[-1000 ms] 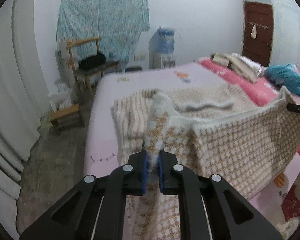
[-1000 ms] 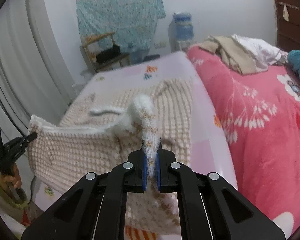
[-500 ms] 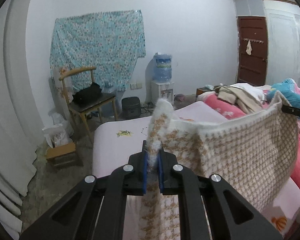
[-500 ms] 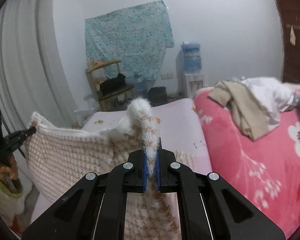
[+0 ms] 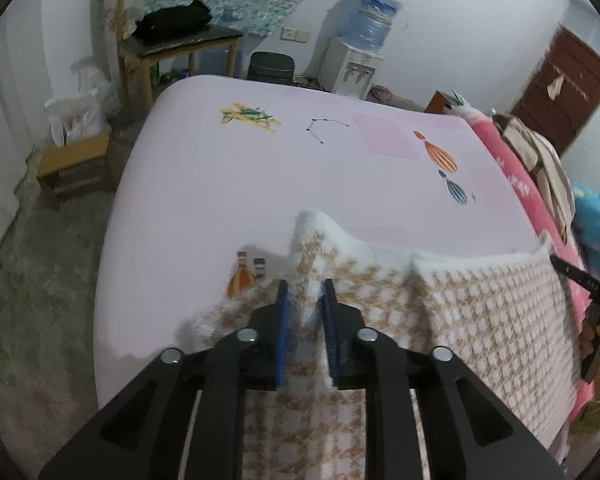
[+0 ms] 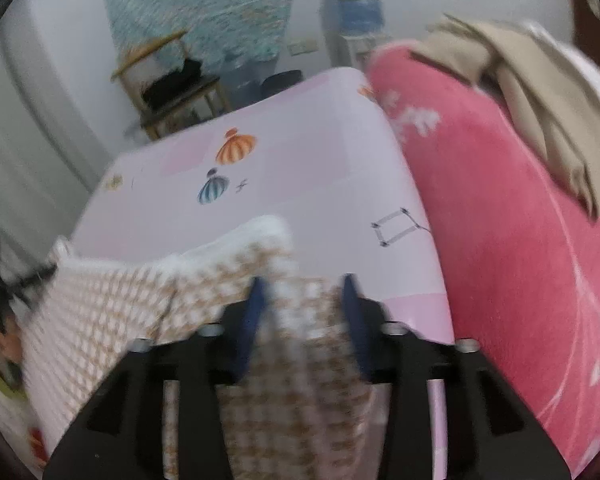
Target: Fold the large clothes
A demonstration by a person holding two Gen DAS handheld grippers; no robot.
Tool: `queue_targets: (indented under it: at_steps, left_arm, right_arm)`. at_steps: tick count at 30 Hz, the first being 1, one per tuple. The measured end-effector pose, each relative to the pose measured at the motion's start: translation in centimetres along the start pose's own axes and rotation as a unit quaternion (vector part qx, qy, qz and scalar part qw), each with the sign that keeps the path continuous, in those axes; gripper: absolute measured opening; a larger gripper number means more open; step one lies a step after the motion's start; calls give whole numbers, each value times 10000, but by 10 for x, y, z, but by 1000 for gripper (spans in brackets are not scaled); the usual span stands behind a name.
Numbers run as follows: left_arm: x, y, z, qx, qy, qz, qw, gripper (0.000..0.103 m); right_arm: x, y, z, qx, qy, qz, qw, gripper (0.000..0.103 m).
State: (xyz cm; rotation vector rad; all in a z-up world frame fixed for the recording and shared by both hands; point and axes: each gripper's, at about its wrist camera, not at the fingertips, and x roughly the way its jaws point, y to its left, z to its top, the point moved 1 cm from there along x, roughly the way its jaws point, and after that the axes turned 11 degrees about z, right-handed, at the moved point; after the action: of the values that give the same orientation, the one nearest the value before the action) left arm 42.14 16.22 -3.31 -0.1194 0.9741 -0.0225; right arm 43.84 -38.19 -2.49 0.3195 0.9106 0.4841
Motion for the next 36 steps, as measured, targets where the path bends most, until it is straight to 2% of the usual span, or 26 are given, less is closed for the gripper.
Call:
queue_targets:
  at_steps: [1,3,4,6,7,9,12,15,17,20,22,24,25,28,33,36]
  left_arm:
    - [-1,7,0,-188,-4,-159,9997,20]
    - [-2,21,-2,-641,29,-431,9970,28]
    - [-1,27,-1,-851,50,-549,9948,31]
    - [-2,40,-3,-1222,105,-746,9896,31]
    - [-5,43,-3,-1314,96,-739,9885,31]
    - [-15,49,-2,-1465,-45,-432,9883,31]
    - [-37,60,-9,-1658,-193,-350,9853,31]
    - [-75,56,-21,-1433,-511,-201,9882,34]
    - [-102,45,-33,-1101,-770,30,9909,42]
    - [-148,15,-68,-394,-1236,577,9899,55]
    - [-167,2,-91,-135,-1275,615,9898,67]
    - [-184,-17,-119,62,-1235,492,9911,73]
    - [-192,-27,-133,102,-1229,453,9913,80]
    - [-209,-44,-164,60,-1262,295,9915,94]
    - [-228,-79,-201,111,-1439,463,9884,98]
    - [-228,-92,-212,57,-1379,438,9895,98]
  right_arm:
    - [-3,-12,1,306,-28,272,9992,42]
    - [-10,-25,0,680,-113,513,9963,45]
    - [-14,-27,0,764,-169,531,9955,53]
    - [-27,-30,0,777,-344,239,9961,60]
    - [-32,-32,0,817,-426,152,9956,60]
    - [-44,-36,-2,1019,-545,167,9932,60]
    - [-70,-34,-10,1189,-757,147,9899,60]
    - [-92,-11,-19,879,-824,53,9927,61]
    - [-99,6,-27,614,-830,19,9947,65]
    - [-128,52,-64,57,-842,-72,9964,74]
    - [-145,78,-91,-255,-819,-217,9961,79]
    - [-157,103,-116,-519,-840,-320,9946,85]
    - [-162,114,-130,-634,-863,-363,9936,89]
    - [-173,142,-167,-902,-936,-601,9897,95]
    - [-175,169,-209,-1166,-973,-1253,9804,95]
    - [-182,180,-228,-1108,-996,-1398,9789,95]
